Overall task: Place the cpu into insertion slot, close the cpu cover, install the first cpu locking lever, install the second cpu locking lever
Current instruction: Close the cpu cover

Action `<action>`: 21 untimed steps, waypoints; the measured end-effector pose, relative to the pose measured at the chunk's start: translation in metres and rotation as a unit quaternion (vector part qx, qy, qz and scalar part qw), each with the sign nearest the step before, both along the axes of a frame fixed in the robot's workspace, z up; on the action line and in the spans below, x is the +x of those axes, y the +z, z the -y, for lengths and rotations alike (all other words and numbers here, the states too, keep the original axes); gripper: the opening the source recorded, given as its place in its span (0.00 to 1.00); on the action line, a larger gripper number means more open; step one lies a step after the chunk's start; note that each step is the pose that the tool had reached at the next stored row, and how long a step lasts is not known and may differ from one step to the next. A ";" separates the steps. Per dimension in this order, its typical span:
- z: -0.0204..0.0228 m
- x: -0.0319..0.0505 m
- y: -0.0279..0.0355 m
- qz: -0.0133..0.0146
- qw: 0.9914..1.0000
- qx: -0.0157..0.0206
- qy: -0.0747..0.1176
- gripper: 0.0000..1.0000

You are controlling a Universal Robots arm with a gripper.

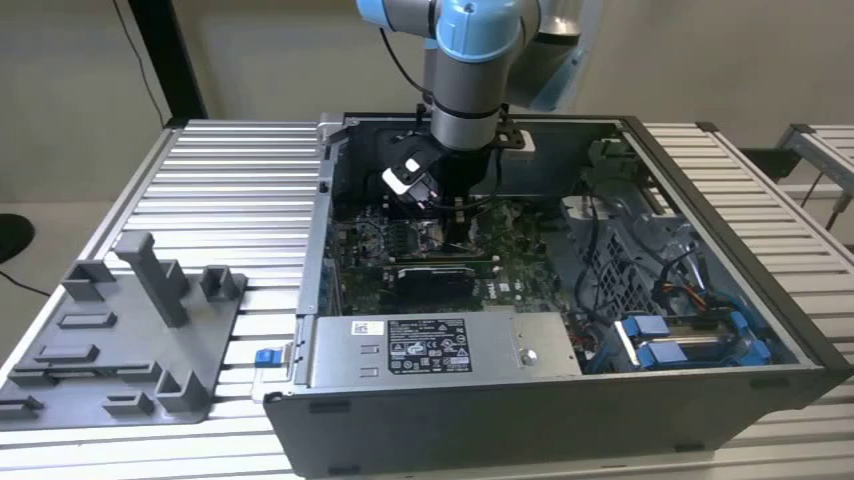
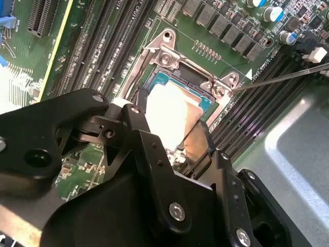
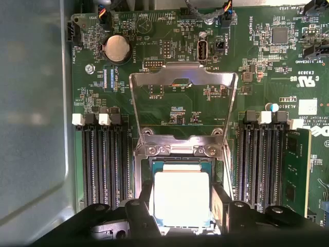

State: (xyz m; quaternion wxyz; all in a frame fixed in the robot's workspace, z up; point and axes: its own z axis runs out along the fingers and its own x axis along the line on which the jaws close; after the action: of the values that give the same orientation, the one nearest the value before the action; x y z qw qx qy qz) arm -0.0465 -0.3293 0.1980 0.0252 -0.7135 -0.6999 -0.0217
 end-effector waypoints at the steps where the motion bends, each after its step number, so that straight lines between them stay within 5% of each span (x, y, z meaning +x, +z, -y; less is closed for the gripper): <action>1: 0.0000 0.0000 -0.0002 0.000 1.000 0.000 0.000 0.00; 14: 0.0000 0.0000 -0.0013 0.000 1.000 0.000 0.000 0.00; 15: -0.0002 0.0001 -0.0017 0.000 1.000 0.001 0.000 1.00; 21: 0.0000 0.0000 0.0018 0.000 1.000 0.000 0.000 1.00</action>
State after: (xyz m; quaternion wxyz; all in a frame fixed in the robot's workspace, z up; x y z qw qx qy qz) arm -0.0465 -0.3294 0.1998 0.0252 -0.7135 -0.6998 -0.0216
